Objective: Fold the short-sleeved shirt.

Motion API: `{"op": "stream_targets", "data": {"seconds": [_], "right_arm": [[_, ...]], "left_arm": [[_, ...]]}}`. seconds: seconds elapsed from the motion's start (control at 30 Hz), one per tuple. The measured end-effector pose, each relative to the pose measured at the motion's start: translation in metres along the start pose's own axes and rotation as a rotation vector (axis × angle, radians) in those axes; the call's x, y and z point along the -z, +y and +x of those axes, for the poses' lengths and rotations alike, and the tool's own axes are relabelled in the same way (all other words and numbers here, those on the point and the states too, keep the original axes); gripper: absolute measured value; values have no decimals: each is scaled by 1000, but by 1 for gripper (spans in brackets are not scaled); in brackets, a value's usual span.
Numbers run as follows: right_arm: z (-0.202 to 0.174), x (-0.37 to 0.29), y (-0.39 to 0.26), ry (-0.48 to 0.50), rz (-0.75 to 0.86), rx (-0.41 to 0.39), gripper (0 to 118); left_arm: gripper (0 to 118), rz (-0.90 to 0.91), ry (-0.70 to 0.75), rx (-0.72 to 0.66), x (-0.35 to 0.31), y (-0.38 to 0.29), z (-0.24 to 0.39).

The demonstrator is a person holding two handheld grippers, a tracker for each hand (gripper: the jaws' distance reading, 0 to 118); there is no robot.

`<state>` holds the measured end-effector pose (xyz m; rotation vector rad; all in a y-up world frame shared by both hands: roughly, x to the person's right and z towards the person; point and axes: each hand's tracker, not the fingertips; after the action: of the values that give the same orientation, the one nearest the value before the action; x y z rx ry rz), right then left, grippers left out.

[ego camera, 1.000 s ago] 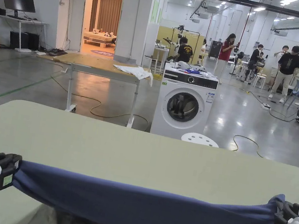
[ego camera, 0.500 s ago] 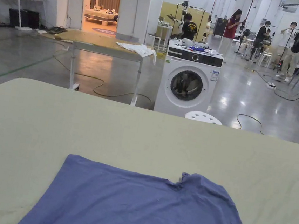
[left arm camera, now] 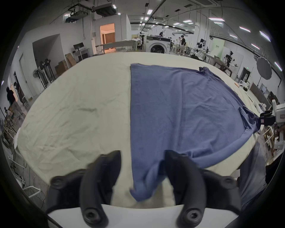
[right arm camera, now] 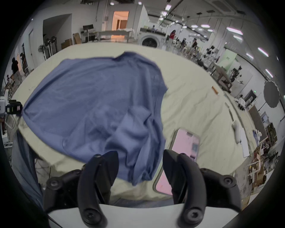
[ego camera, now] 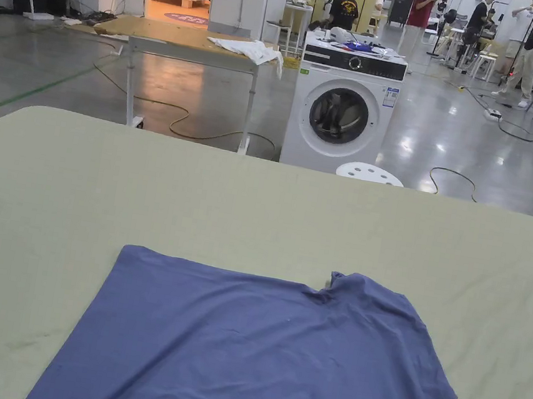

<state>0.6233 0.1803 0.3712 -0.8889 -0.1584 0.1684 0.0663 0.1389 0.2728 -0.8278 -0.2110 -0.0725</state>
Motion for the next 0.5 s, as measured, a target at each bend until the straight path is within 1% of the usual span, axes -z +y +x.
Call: {"op": "stream_targets", "data": {"seconds": [0.03,0.1,0.2,0.3,0.33,0.37,0.4,0.43,0.47,0.5], "right_arm": [[0,-5,7,-15,32,12,71],[0,-12,23,-2,139,29,76],[-8,-14,47,16,289,69,76],[-23,-9,67,28,427,127,74],[-29,-9,73,28,484,148,70],[-34,-9,78,21,519,157,64],[-41,-9,84,12,572,171,52],[-47,-11,88,4,614,185,41],[-52,-12,91,-2,658,205,33],[-56,-13,94,-9,694,217,28]], "left_arm": [[74,17,1,-4,-2,6,0],[73,74,2,-12,-8,17,7],[73,210,-9,6,-13,36,20],[73,311,18,18,-13,56,36],[72,356,27,19,-14,64,44],[71,394,29,19,-15,69,48],[68,440,30,16,-17,75,54],[63,476,44,14,-19,81,59],[56,513,47,21,-22,86,66],[52,543,55,32,-25,90,71]]}}
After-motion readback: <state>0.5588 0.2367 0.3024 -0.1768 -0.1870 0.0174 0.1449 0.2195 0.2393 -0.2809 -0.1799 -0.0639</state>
